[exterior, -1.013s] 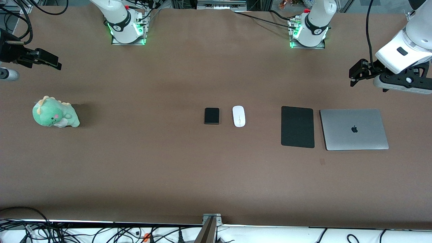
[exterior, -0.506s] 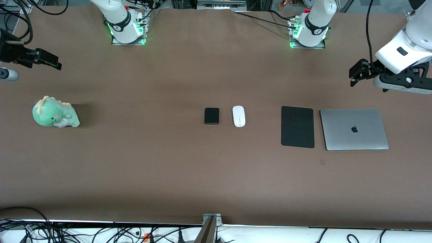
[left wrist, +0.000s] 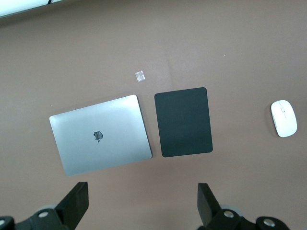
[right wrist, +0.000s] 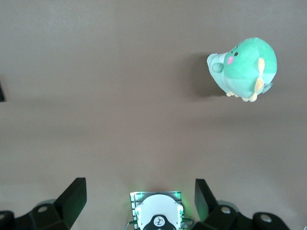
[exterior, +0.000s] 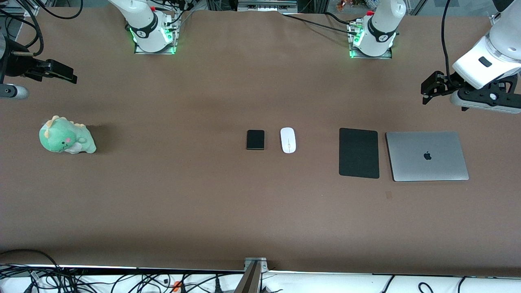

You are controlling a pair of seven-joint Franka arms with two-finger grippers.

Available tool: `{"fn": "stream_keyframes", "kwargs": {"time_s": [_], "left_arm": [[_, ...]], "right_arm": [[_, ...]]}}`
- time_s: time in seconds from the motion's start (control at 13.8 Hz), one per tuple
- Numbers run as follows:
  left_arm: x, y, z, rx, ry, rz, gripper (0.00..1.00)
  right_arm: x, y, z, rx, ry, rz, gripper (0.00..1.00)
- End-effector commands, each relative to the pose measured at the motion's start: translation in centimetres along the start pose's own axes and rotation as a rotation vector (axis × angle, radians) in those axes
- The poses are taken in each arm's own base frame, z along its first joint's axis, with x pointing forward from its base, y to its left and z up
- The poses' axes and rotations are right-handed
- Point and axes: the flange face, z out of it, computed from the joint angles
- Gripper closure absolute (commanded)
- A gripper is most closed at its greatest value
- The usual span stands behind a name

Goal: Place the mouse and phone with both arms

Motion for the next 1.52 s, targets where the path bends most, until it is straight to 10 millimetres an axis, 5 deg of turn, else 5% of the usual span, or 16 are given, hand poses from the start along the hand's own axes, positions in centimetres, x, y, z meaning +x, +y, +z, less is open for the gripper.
{"fn": "stream_keyframes", "kwargs": {"time_s": [0.0, 0.8, 1.45], "left_arm": [[0.1, -0.2, -0.8, 0.02, -0.002, 0.003, 0.0], [0.1, -0.2, -0.8, 0.02, -0.002, 0.003, 0.0], [0.1, -0.2, -0.8, 0.02, -0.002, 0.003, 0.0]], "right_arm": [[0.0, -0.1, 0.1, -0.001, -0.032, -0.004, 0.0], [3.4, -1.4, 4.9, -0.007, -0.123, -0.008, 0.0], [5.4, -2.1, 6.9, -0.017, -0.13, -0.024, 0.0]]}}
